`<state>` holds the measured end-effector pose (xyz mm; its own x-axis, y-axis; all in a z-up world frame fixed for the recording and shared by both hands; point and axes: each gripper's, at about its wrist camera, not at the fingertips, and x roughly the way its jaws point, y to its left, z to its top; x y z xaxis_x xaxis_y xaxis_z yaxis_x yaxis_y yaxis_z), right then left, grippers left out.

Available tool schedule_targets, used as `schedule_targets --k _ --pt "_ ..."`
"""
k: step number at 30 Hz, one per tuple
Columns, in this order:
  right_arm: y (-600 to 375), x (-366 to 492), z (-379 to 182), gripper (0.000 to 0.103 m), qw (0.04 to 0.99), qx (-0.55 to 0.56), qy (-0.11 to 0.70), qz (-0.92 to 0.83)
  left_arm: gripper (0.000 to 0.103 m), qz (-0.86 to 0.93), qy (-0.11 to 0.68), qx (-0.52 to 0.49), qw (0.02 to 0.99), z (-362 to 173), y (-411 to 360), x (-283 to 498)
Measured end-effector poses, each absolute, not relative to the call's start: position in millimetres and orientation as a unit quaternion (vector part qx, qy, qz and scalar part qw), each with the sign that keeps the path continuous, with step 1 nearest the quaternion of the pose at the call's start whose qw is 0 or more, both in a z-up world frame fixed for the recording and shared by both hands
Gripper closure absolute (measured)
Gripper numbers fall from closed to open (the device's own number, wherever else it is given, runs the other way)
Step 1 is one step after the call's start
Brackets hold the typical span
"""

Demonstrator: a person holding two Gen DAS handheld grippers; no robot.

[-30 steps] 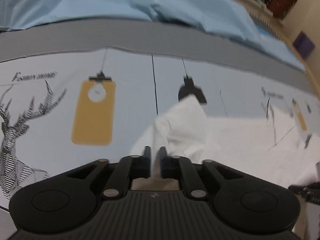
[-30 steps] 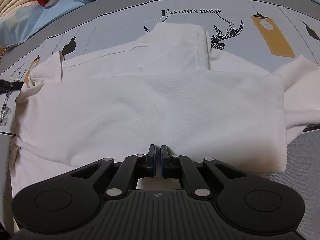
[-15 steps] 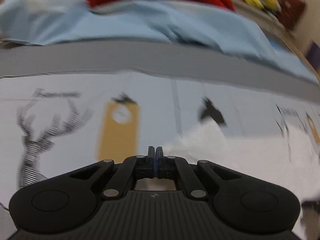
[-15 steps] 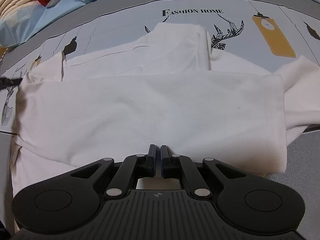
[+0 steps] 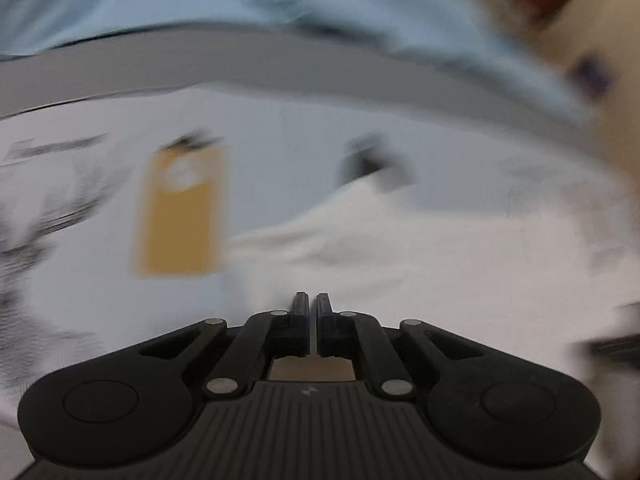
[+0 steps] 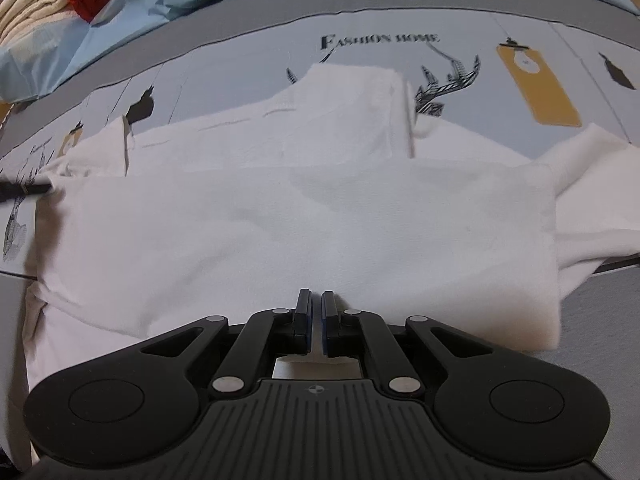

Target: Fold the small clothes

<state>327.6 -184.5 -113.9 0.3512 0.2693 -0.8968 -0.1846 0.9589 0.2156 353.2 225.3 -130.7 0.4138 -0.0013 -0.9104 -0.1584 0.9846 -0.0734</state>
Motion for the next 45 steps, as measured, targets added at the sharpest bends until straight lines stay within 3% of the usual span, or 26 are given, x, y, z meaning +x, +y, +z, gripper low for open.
schedule_targets --k 2,6,7,8,10,14,15,16,17,22,27,28,31,32,35,39,43,45 --pt "-191.4 327.9 -108.5 0.099 0.827 0.045 0.546 0.129 0.100 0.136 0.545 0.002 0.827 -136.7 229.6 351.4" --pt "-213.8 328.7 -91.2 0.098 0.847 0.073 0.517 0.100 0.096 0.034 0.516 -0.114 0.848 -103.2 233.8 339.5" --pt "-219.8 329.0 -87.4 0.098 0.851 0.080 0.511 0.092 0.091 0.012 0.520 -0.118 0.846 -98.0 228.4 335.0" --pt "-226.2 329.2 -83.7 0.098 0.855 0.088 0.505 0.082 0.079 -0.004 0.531 -0.113 0.840 -96.0 221.8 329.7" --pt "-239.0 329.1 -76.8 0.098 0.861 0.105 0.493 0.062 0.064 -0.014 0.558 -0.105 0.823 -100.8 211.4 318.5" --pt "-256.2 325.9 -65.0 0.098 0.870 0.128 0.475 0.038 0.065 -0.019 0.594 -0.092 0.799 -125.8 195.0 295.4" --pt "-259.4 325.2 -62.5 0.098 0.871 0.131 0.471 0.035 0.069 -0.020 0.593 -0.077 0.801 -130.5 190.8 288.0" --pt "-262.6 324.1 -59.9 0.098 0.873 0.135 0.468 0.031 0.092 -0.017 0.590 -0.056 0.805 -132.2 187.8 284.6" --pt "-266.0 322.8 -57.3 0.098 0.874 0.141 0.464 0.026 0.103 -0.009 0.586 -0.033 0.809 -132.5 188.0 280.8" --pt "-279.9 315.9 -47.0 0.098 0.877 0.165 0.451 0.008 0.103 0.047 0.577 -0.012 0.816 -122.9 211.4 266.7" --pt "-288.5 312.0 -43.9 0.098 0.879 0.174 0.445 -0.007 0.101 -0.026 0.540 -0.071 0.838 -104.9 203.8 266.7" --pt "-289.2 311.4 -43.9 0.098 0.878 0.174 0.445 -0.008 0.095 -0.038 0.538 -0.068 0.840 -104.8 198.3 266.6" --pt "-288.7 310.2 -43.7 0.098 0.878 0.172 0.446 -0.008 0.065 -0.062 0.557 -0.019 0.828 -121.5 175.6 265.9" --pt "-288.6 310.4 -43.4 0.098 0.878 0.171 0.446 -0.007 0.067 -0.057 0.565 0.012 0.823 -130.8 170.7 263.4" --pt "-290.1 311.0 -42.5 0.098 0.879 0.170 0.445 -0.007 0.089 -0.059 0.567 0.035 0.821 -142.8 172.5 257.6" --pt "-294.4 311.3 -41.8 0.098 0.879 0.173 0.443 -0.014 0.090 -0.054 0.563 -0.014 0.825 -124.6 191.1 258.8" --pt "-301.7 310.8 -41.2 0.098 0.880 0.174 0.441 -0.024 0.083 -0.065 0.603 0.029 0.795 -119.4 187.3 257.8" --pt "-307.6 309.6 -41.8 0.098 0.880 0.177 0.440 -0.031 0.083 -0.063 0.575 0.029 0.815 -104.4 185.5 256.4"
